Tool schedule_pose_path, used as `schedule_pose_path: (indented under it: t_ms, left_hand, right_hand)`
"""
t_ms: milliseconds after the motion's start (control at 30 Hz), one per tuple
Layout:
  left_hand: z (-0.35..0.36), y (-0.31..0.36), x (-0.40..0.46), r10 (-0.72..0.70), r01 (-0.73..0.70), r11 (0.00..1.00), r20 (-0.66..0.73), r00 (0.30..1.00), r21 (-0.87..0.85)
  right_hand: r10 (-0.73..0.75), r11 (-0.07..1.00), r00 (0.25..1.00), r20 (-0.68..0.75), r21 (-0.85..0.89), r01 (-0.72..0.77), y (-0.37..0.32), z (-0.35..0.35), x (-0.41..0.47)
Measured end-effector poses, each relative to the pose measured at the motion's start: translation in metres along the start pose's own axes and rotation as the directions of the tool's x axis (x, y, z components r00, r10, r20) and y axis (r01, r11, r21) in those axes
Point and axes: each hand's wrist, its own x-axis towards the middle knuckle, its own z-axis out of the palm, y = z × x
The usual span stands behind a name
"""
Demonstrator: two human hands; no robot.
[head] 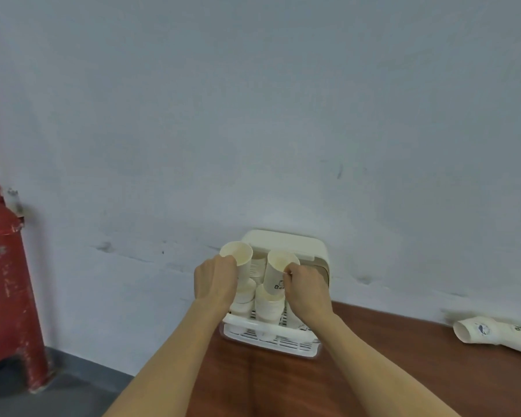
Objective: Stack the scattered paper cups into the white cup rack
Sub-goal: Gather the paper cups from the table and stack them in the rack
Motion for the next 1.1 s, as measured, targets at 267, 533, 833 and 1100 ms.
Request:
schedule_pose_path:
  t_ms: [267, 533, 833, 1100]
  left_hand:
    - [0.036, 0.003, 0.002, 0.037, -0.042, 0.997, 0.091, 0.995, 0.060]
    - [0.059, 0.009, -0.003, 0.028, -0.031, 0.999, 0.130, 0.991, 0.026]
    - [0.077, 0.009, -0.012, 0.064, -0.065, 0.998, 0.226, 0.972, -0.004]
    - [0.080, 0.002, -0.017, 0.065, -0.055, 0.997, 0.199, 0.978, -0.055]
  right_hand:
    - [-0.003, 1.000, 0.999, 0.038, -0.023, 0.004, 0.003, 0.024, 0.008]
    - [0.003, 1.000, 1.000, 0.030, -0.023, -0.002, 0.009, 0.029, 0.017]
    - [-0.028, 0.997, 0.998, 0.049, -0.065, 0.031, 0.012, 0.034, 0.018]
    - [-0.069, 0.989, 0.989, 0.129, -0.123, 0.085, 0.003, 0.042, 0.011]
